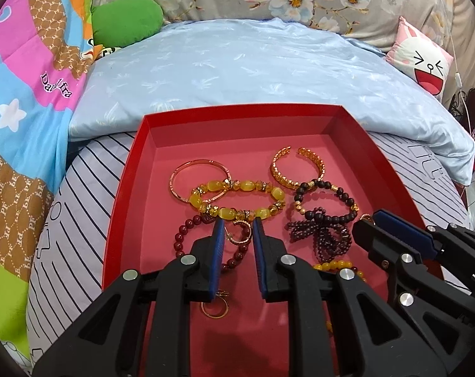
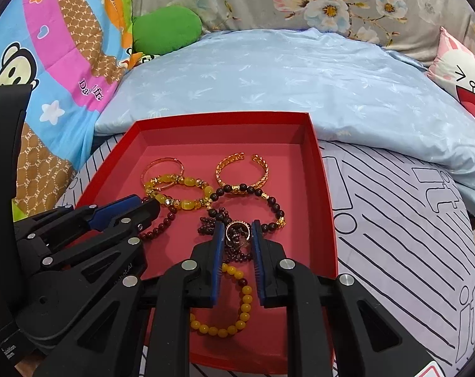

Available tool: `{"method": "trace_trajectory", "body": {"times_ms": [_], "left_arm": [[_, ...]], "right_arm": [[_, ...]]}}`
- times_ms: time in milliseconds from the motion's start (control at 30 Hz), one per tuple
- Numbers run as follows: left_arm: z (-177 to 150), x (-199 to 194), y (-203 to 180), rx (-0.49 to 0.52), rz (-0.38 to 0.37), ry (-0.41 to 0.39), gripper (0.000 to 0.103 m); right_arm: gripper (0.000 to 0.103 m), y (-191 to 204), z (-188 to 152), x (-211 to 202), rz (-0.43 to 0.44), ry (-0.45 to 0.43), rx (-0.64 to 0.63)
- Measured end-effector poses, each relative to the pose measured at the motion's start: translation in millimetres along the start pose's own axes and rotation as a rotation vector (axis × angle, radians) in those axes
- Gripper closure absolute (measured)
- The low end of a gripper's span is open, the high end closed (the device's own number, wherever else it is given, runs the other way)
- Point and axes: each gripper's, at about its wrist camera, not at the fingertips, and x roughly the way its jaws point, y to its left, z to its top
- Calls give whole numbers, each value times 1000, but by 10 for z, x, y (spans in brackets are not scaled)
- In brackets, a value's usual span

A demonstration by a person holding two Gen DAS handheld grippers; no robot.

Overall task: Organize jewelry
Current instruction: 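Carry both earrings into the red tray and open both grippers, then withdraw both open grippers from the red tray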

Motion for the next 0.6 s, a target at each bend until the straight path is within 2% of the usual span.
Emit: {"method": "trace_trajectory", "body": {"times_ms": [167,467,600], "left_arm": [[-20,34,8,-5,13,6,84],[-13,-3,12,-12,25,-3,66],[-4,-70,17,-18,29,-11,64]], "right_arm": [[86,10,-15,44,-9,5,-6],[86,20,-20,21,-18,-8,-5],[83,37,-11,-50,-26,-19,-7]]}}
